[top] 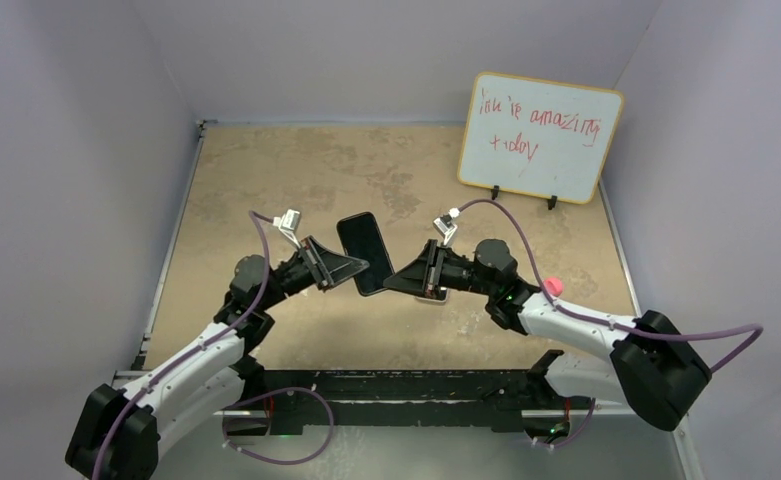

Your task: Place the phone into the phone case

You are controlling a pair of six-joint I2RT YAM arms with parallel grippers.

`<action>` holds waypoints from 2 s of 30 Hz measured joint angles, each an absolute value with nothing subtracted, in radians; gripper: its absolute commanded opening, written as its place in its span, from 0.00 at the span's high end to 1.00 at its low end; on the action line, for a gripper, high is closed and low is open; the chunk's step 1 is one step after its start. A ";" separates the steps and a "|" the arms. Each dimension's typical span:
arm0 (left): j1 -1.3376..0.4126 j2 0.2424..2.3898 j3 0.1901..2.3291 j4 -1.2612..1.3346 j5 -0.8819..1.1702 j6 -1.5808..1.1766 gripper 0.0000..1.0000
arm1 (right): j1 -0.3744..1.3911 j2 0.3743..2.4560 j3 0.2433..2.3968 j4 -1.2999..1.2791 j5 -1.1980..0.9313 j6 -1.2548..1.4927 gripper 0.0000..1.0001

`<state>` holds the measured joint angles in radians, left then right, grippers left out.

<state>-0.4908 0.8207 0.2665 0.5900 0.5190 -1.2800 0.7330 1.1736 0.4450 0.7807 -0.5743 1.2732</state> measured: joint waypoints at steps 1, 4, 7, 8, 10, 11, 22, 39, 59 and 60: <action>-0.490 0.820 0.266 0.596 0.518 -1.278 1.00 | 0.731 1.180 0.445 0.778 -0.571 1.282 0.90; -0.485 0.814 0.286 0.542 0.514 -1.222 1.00 | 0.730 1.187 0.445 0.770 -0.570 1.301 1.00; -0.485 0.797 0.348 0.422 0.511 -1.140 1.00 | 0.730 1.188 0.445 0.773 -0.568 1.314 1.00; -0.485 0.794 0.358 0.402 0.511 -1.124 1.00 | 0.730 1.188 0.445 0.776 -0.568 1.317 1.00; -0.485 0.798 0.376 0.373 0.520 -1.090 1.00 | 0.731 1.190 0.445 0.777 -0.568 1.326 1.00; -0.485 0.807 0.378 0.375 0.525 -1.084 1.00 | 0.730 1.192 0.445 0.776 -0.567 1.330 1.00; -0.480 0.882 0.377 0.418 0.584 -1.061 1.00 | 0.730 1.176 0.445 0.673 -0.528 1.310 0.44; -0.475 1.315 0.504 0.212 0.661 -0.821 1.00 | 0.735 0.944 0.466 0.243 -0.327 1.105 0.01; -0.414 1.742 0.734 0.220 0.733 -0.696 0.73 | 0.735 0.881 0.518 0.065 -0.268 0.992 0.01; -0.413 1.742 0.734 0.217 0.732 -0.695 0.70 | 0.735 0.884 0.519 0.065 -0.268 0.991 0.01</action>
